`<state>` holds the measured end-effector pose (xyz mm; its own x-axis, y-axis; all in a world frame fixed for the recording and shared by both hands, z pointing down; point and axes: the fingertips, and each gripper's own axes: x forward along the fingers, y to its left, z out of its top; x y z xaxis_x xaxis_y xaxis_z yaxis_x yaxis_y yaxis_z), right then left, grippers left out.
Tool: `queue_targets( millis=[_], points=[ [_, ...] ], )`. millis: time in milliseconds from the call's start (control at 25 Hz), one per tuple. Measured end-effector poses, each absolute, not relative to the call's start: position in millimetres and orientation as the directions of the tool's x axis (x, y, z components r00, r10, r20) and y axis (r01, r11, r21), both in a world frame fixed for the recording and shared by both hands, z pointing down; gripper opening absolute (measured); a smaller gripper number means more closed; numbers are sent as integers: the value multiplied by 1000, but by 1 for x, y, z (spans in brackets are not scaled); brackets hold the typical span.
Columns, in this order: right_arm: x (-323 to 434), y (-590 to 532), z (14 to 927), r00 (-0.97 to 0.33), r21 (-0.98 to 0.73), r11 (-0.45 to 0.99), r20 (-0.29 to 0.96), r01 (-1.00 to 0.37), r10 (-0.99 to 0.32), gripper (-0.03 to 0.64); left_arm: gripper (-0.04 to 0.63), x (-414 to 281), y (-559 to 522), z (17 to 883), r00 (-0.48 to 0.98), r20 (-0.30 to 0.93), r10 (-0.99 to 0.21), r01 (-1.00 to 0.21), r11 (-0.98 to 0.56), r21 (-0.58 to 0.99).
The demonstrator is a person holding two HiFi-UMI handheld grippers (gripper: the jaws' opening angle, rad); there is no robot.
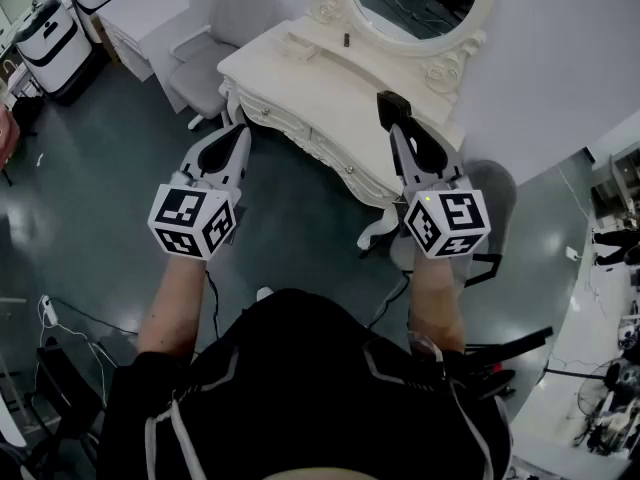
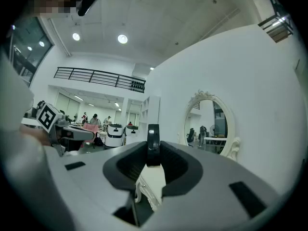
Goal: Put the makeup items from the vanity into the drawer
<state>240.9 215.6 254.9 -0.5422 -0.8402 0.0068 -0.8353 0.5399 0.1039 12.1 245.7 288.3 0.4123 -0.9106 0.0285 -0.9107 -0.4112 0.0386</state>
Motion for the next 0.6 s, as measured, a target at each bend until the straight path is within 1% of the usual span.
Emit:
queue_targets(
  millis=[200,360,600],
  points=[
    [243,216,251,-540,105,537,2,-837,-842,92,3,9,246,291,371,60,-927,-928,-372,-5],
    [242,215,249,-539,97,536,2,-838,-843,92,3,7,244,290,380,58,-923,-925,-380,9],
    [239,212,246,-547,32,547,-3,-836,-837,91,3,-4,245,285,367,34,-930,-930,-366,32]
  ],
)
